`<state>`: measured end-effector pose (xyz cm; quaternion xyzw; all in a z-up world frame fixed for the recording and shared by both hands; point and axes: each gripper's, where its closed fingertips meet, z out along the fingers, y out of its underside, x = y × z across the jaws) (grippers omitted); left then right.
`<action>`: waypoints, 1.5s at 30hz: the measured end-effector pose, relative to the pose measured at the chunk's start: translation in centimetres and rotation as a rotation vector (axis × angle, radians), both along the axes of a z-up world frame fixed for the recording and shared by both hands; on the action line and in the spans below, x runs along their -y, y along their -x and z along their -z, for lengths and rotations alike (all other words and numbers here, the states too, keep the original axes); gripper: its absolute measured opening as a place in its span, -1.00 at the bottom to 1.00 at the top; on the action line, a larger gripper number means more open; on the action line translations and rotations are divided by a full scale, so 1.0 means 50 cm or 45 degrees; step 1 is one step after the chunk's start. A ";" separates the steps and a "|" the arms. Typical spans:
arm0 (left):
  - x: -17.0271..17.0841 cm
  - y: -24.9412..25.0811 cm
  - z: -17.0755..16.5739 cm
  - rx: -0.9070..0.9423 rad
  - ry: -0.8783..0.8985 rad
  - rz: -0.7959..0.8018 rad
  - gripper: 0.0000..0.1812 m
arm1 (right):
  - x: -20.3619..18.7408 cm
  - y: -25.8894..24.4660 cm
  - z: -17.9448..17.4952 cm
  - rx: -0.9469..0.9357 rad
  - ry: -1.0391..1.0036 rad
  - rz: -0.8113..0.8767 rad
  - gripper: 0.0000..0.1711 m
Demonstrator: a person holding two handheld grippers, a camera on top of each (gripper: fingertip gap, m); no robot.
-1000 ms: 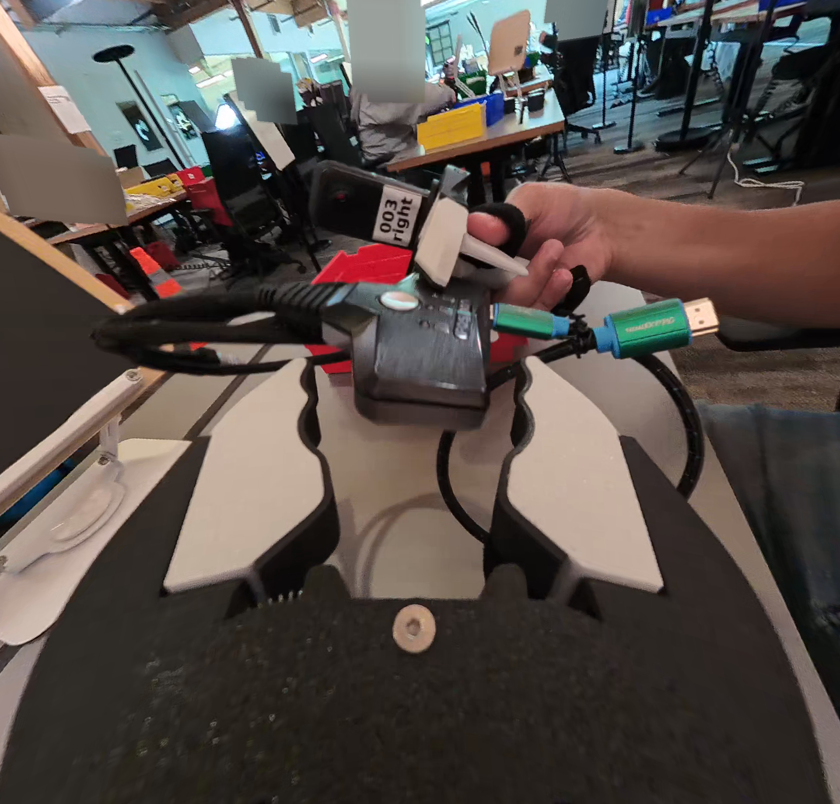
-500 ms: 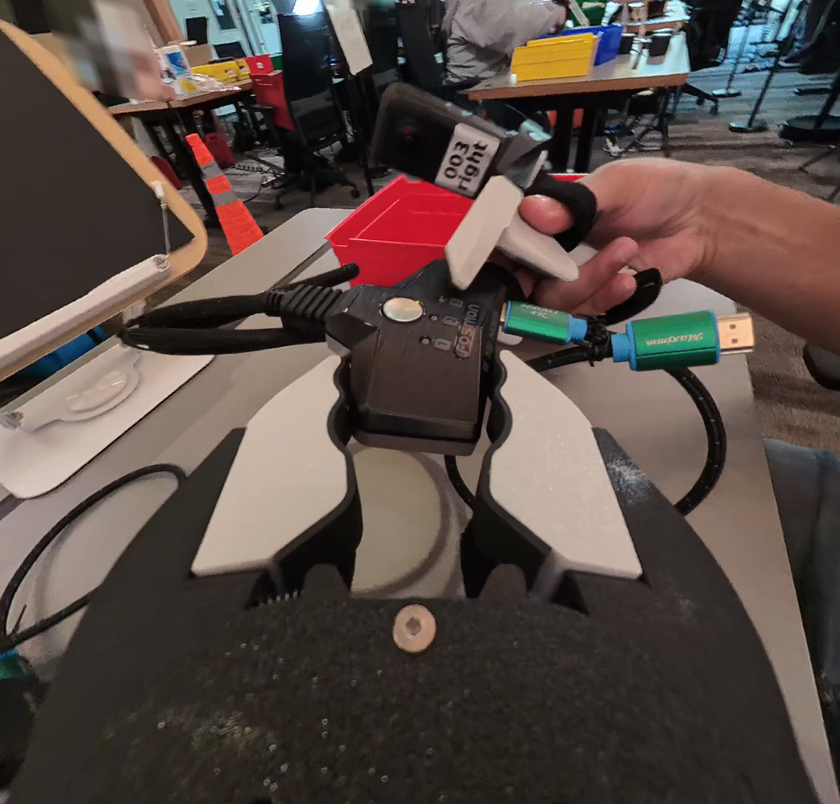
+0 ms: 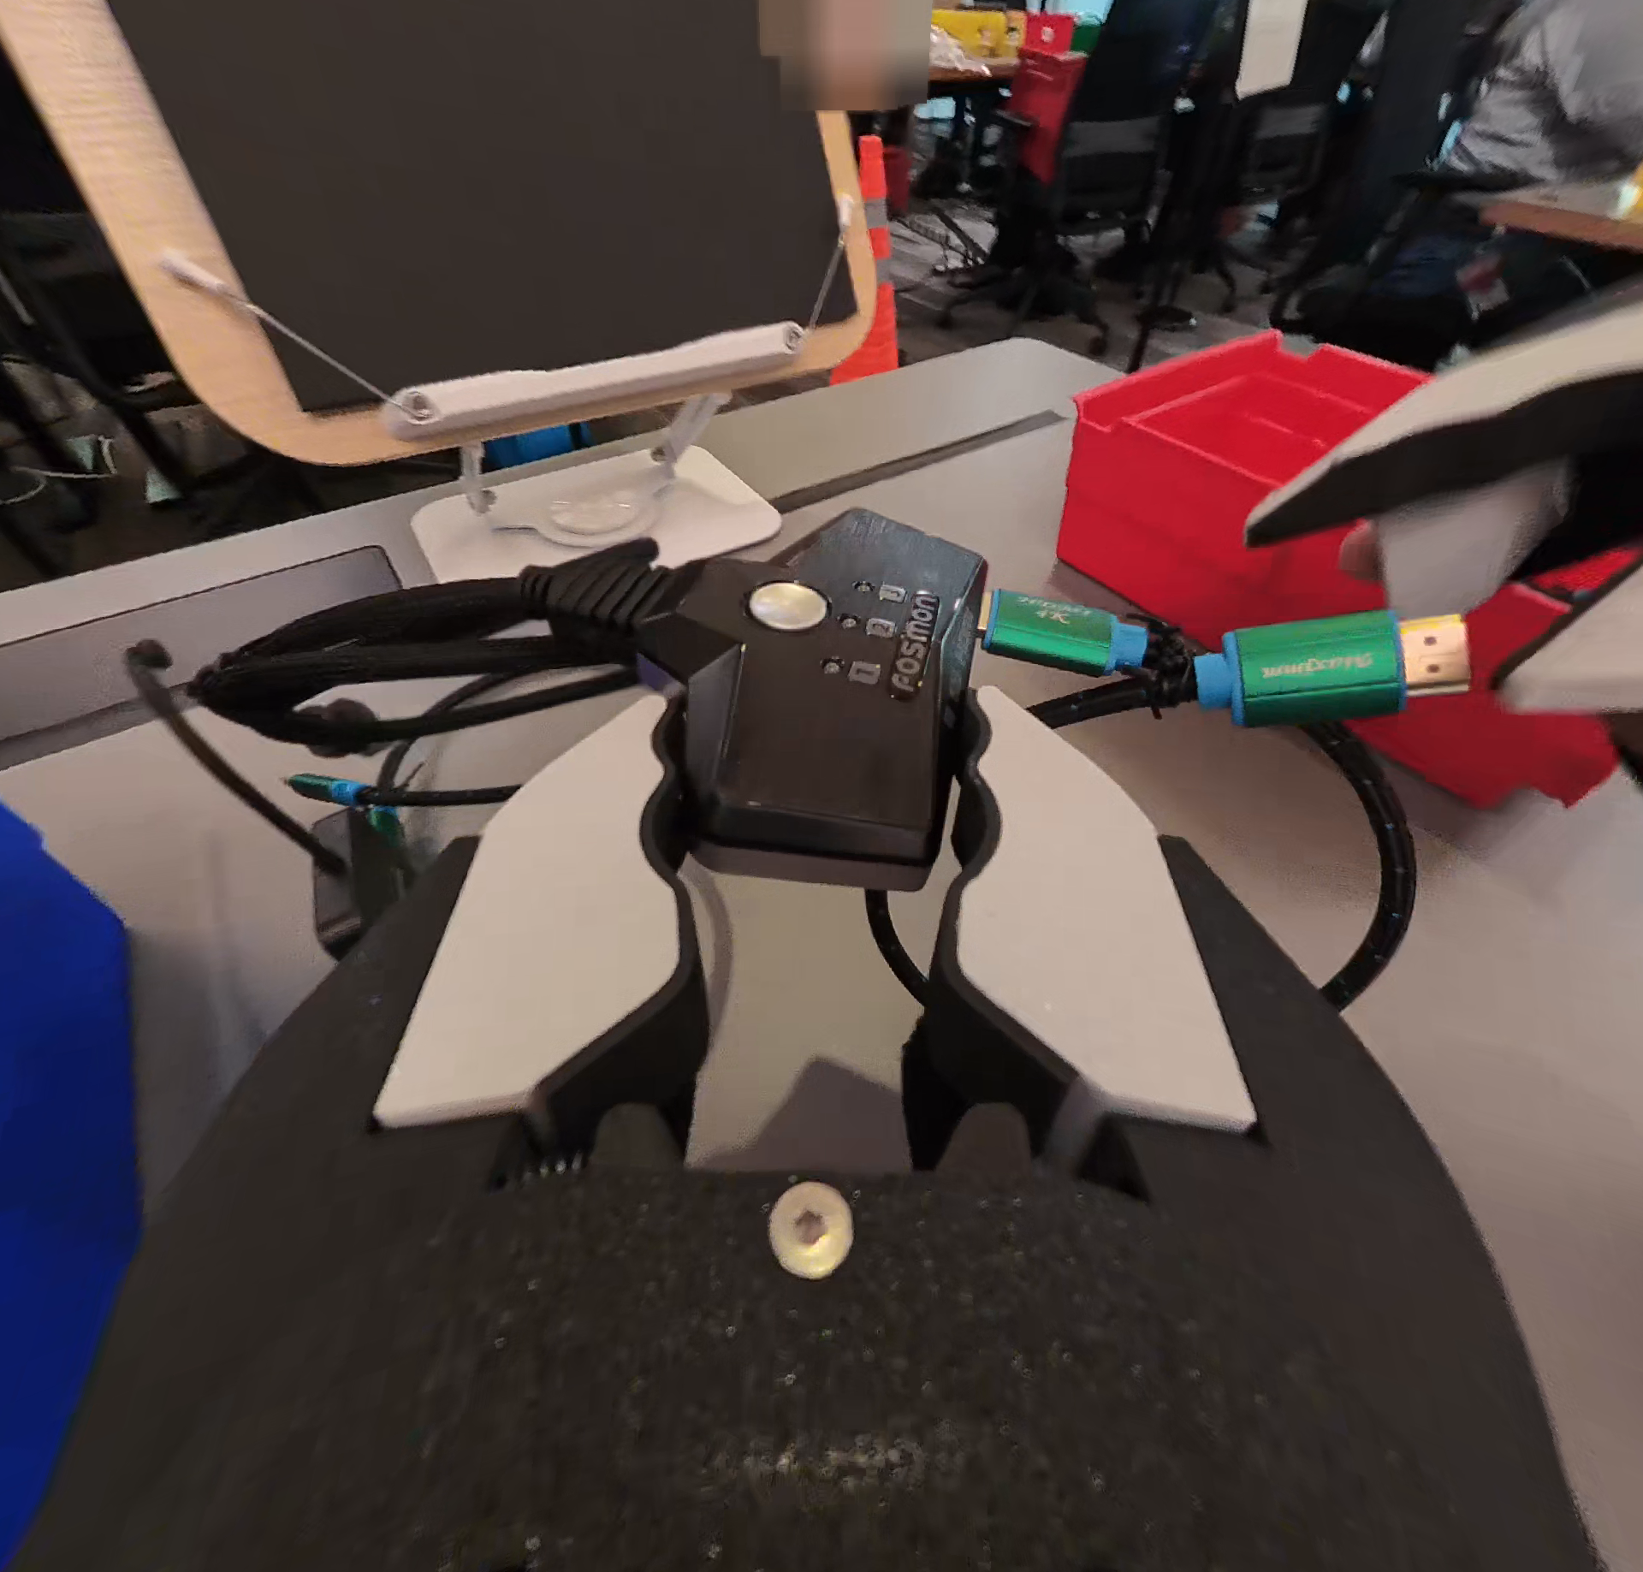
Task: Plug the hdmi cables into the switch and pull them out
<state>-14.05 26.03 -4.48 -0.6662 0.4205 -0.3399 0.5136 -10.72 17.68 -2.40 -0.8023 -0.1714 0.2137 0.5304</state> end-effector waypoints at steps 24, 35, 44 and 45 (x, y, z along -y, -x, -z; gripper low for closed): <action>0.054 -0.039 0.018 -0.027 -0.143 0.051 -0.41 | -0.034 -0.052 0.014 0.383 -0.256 0.442 -0.79; 0.042 -0.042 -0.020 -0.361 -1.373 0.013 -0.55 | -0.025 -0.054 0.003 0.313 -0.185 0.399 -0.79; 0.057 -0.083 -0.012 -0.513 -1.696 0.193 -0.68 | -0.025 -0.026 0.003 0.322 -0.161 0.349 -0.79; 0.056 -0.085 -0.012 -0.523 -1.702 0.195 -0.68 | -0.024 -0.028 0.003 0.326 -0.157 0.349 -0.79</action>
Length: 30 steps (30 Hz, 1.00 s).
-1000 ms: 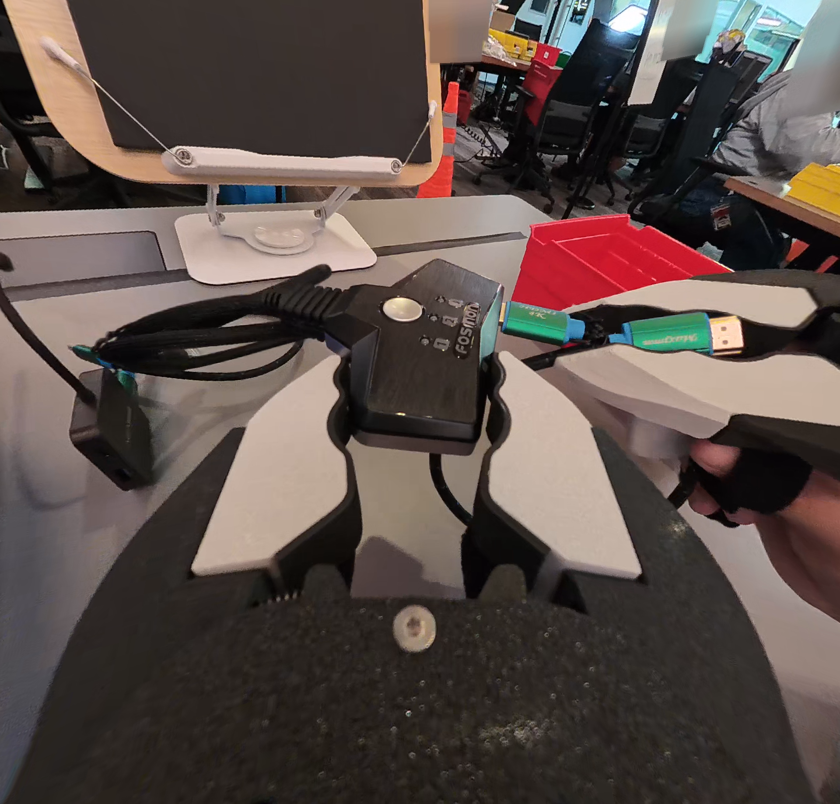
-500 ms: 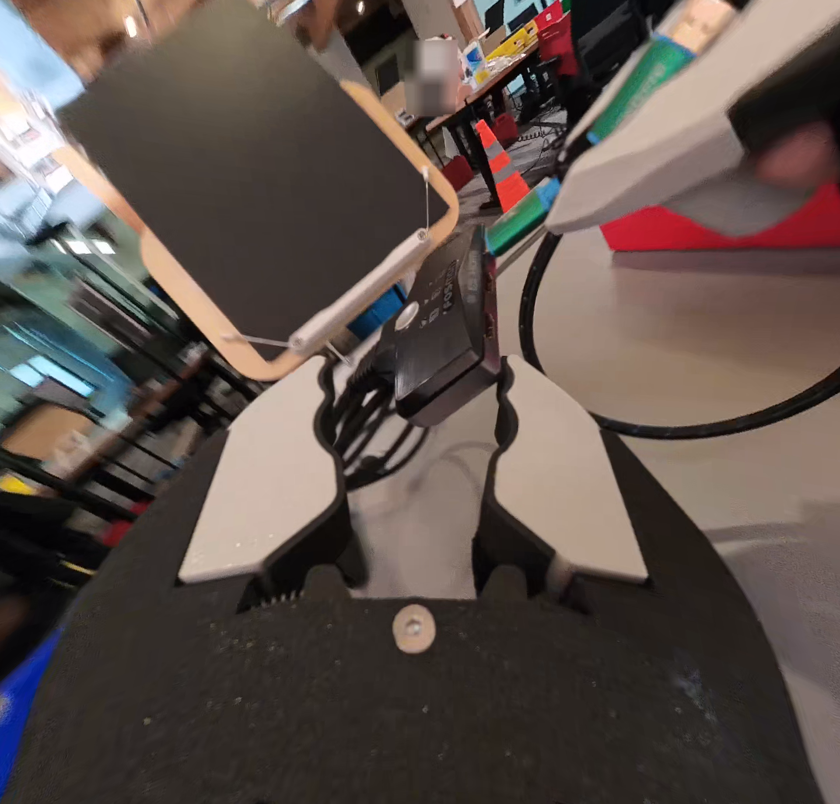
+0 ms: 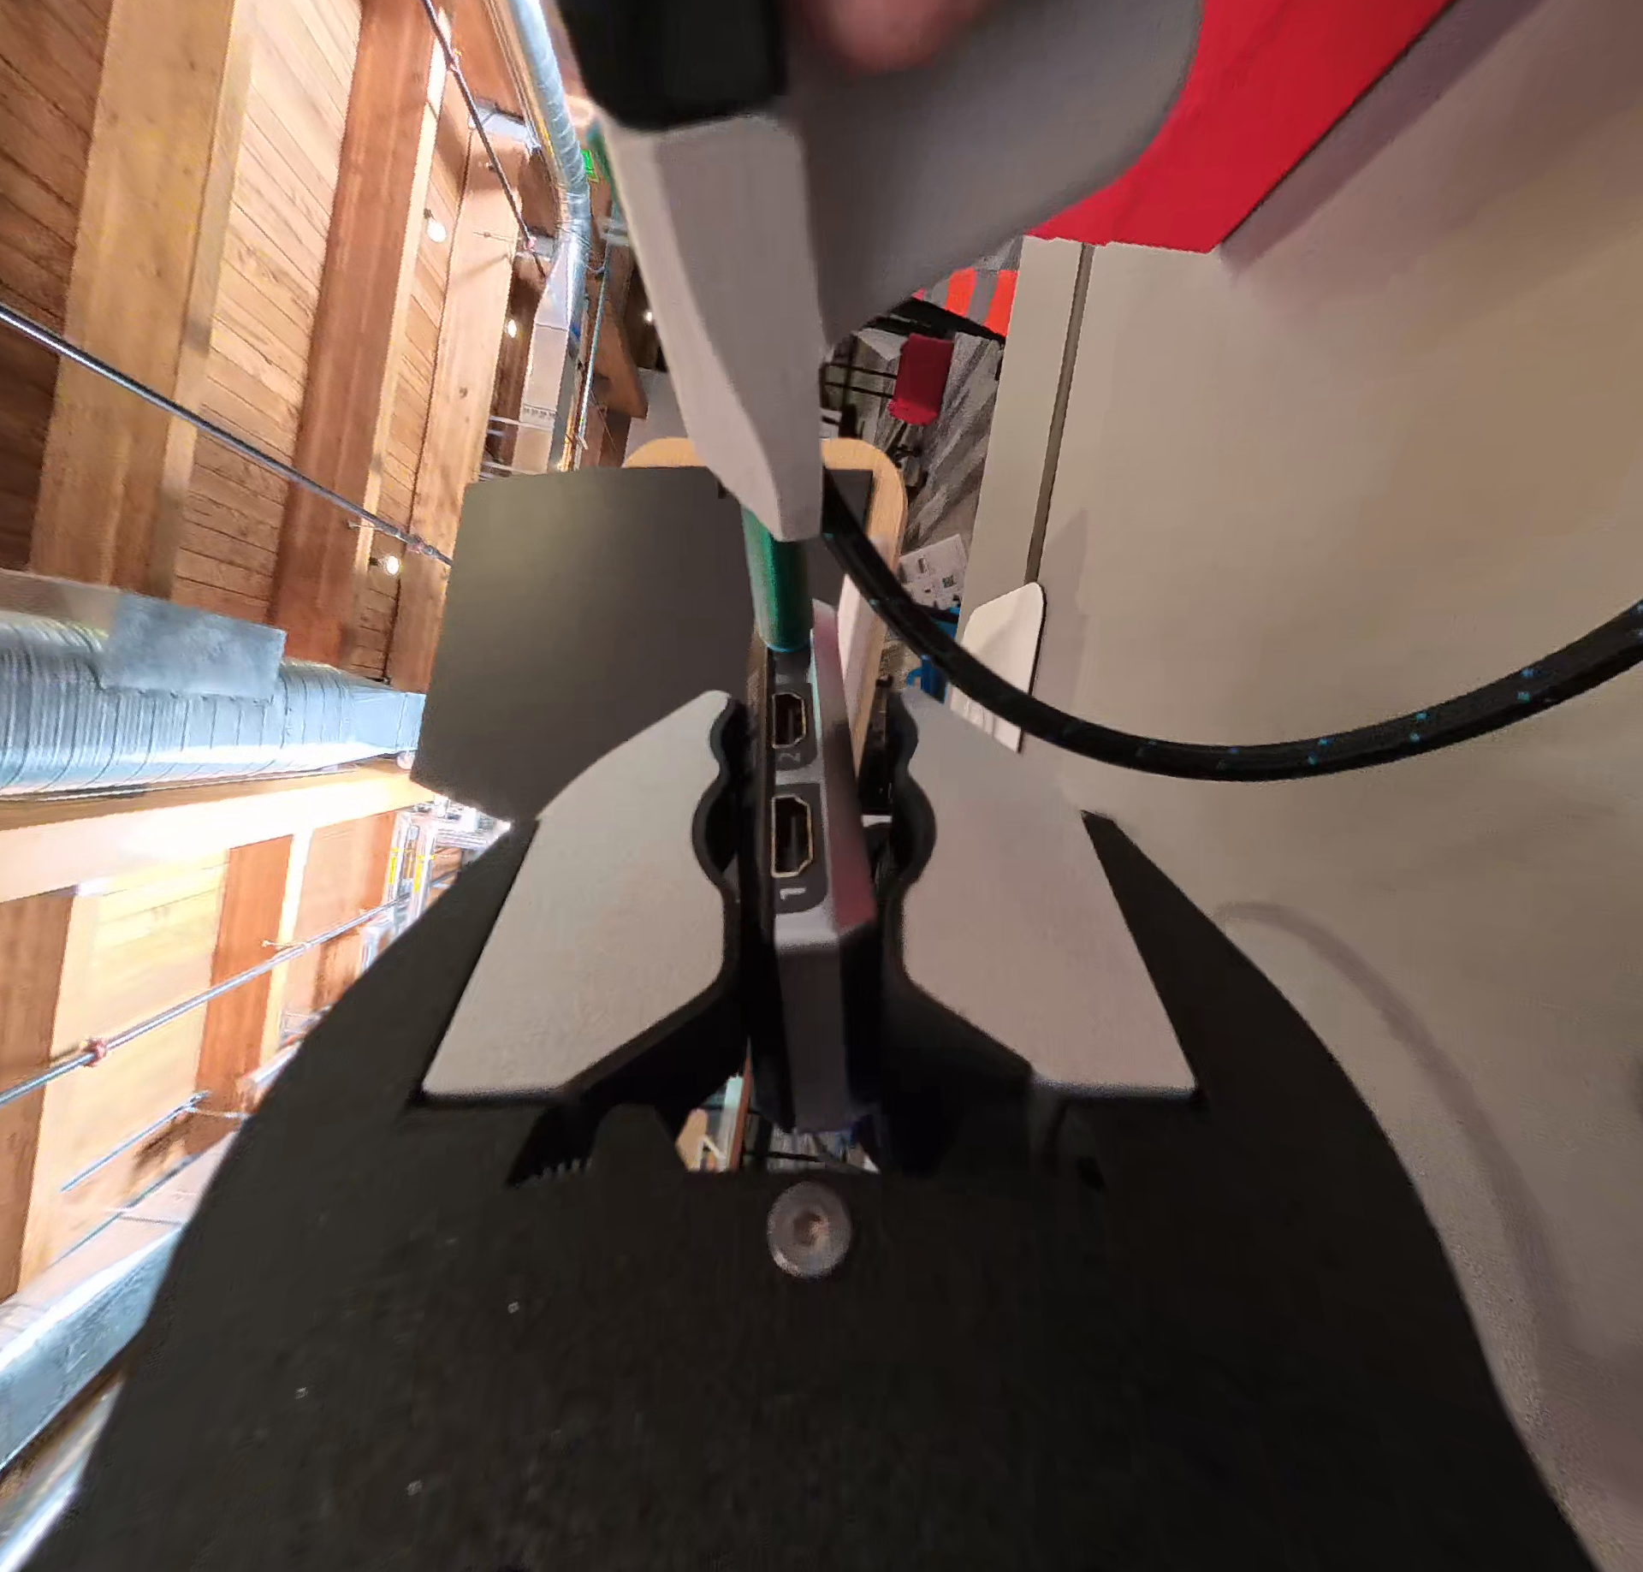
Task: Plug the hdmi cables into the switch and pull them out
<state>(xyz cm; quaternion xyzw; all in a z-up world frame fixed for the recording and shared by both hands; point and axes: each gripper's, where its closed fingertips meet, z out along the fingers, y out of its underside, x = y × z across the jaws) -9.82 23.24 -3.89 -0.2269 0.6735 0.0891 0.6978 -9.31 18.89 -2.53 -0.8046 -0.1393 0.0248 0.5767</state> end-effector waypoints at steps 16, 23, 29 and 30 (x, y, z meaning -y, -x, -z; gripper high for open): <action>-0.060 -0.010 0.027 -0.158 0.049 -0.323 -0.67 | -0.008 -0.030 0.025 -0.114 0.073 -0.054 -0.80; -0.080 0.041 0.007 -0.060 0.319 -0.322 -0.68 | 0.076 -0.047 -0.135 -0.355 -0.204 -0.444 -0.57; -0.020 0.042 -0.022 -0.034 0.391 -0.251 -0.68 | 0.040 -0.106 -0.042 -0.237 0.027 -0.257 -0.53; -0.007 0.038 -0.022 -0.036 0.433 -0.226 -0.68 | 0.031 -0.090 -0.023 -0.156 0.029 -0.266 -0.54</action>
